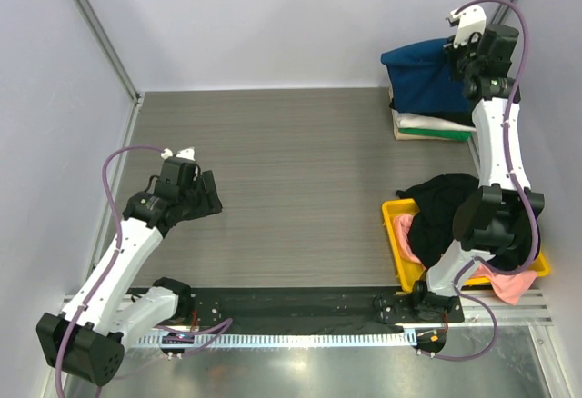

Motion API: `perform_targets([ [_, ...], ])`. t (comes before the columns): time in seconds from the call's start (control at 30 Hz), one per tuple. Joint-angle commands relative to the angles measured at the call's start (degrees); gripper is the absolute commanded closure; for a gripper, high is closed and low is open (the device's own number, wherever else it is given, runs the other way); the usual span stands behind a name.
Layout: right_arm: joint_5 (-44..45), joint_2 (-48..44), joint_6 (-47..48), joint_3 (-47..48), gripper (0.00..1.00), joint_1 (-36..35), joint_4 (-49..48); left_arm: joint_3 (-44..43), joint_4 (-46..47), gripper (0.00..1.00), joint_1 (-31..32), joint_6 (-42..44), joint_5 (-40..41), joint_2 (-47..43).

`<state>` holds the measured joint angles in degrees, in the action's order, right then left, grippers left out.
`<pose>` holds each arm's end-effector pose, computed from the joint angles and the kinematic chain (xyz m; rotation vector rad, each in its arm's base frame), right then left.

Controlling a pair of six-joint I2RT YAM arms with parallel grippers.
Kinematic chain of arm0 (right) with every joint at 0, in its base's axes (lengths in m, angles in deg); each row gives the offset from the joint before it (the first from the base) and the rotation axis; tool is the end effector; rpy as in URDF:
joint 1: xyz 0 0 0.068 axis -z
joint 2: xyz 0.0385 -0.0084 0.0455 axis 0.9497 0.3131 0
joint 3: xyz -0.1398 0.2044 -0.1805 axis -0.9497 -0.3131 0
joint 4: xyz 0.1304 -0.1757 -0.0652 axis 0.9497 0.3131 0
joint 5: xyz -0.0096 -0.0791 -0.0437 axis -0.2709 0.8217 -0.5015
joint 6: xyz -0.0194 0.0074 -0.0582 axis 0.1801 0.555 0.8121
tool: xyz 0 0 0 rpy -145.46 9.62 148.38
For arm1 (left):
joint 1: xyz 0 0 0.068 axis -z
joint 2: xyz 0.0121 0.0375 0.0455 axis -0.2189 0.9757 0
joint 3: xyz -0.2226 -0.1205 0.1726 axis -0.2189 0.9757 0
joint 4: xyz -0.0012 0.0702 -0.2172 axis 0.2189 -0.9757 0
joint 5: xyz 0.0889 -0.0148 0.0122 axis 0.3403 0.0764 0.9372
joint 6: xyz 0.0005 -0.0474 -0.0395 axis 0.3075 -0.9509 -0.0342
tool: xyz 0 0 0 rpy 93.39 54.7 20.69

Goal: Fold and stack the t-shirts
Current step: Neatly place the folded tshirt to the corner

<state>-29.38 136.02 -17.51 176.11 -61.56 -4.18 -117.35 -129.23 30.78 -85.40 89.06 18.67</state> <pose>0.3776 -0.0602 0.4601 -0.3514 1.8157 -0.2828 0.1275 -0.0379 0.3083 -0.2878 2.4579 -0.2639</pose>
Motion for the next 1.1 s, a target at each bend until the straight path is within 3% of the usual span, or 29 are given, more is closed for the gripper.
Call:
perform_targets([
  [0.0, -1.3, 0.7, -0.5, 2.5, 0.99, 0.7, -3.7, 0.0, 1.2, 0.38, -0.1, -0.1, -0.1, 0.3],
  [0.17, -2.3, 3.6, -0.8, 3.5, 0.99, 2.1, -3.7, 0.1, 1.3, 0.37, -0.1, -0.2, 0.0, 0.3],
  [0.43, -2.7, 13.6, -1.2, 13.3, 0.99, 4.6, -3.7, 0.2, 1.4, 0.37, 0.0, -0.3, -0.4, 1.6],
  [0.73, 6.3, 32.6, -0.7, 24.9, 0.97, 4.8, -8.0, 0.1, 1.4, 0.38, -0.1, -0.3, -0.7, 3.3],
  [0.77, 7.9, 34.4, -0.8, 27.0, 0.92, 4.8, -9.3, 0.1, 1.3, 0.38, 0.0, -0.3, -0.8, 3.6],
  [0.8, 9.0, 36.4, -1.6, 28.2, 0.45, 4.8, -10.8, 0.0, 1.1, 0.38, 0.0, -0.3, -0.8, 3.8],
  [0.83, 14.7, 39.7, -2.8, 29.3, 0.22, 4.7, -12.2, 0.0, 1.1, 0.38, 0.0, -0.3, -0.7, 4.0],
  [0.87, 16.6, 41.4, -3.0, 30.7, 0.10, 4.7, -14.3, -0.1, 1.1, 0.38, 0.0, -0.3, -0.6, 3.9],
  [0.93, 20.0, 43.3, -3.2, 34.4, 0.00, 4.7, -15.2, -0.2, 1.0, 0.38, -0.1, -0.4, -0.3, 3.6],
  [0.97, 22.2, 42.7, -3.7, 34.9, 0.00, 4.7, -16.6, -0.1, 1.0, 0.38, 0.0, -0.5, -0.3, 3.2],
  [1.07, 25.6, 35.9, -6.8, 27.5, 0.00, 4.7, -22.4, 0.1, 1.3, 0.38, 0.0, -0.4, -0.6, 2.3],
])
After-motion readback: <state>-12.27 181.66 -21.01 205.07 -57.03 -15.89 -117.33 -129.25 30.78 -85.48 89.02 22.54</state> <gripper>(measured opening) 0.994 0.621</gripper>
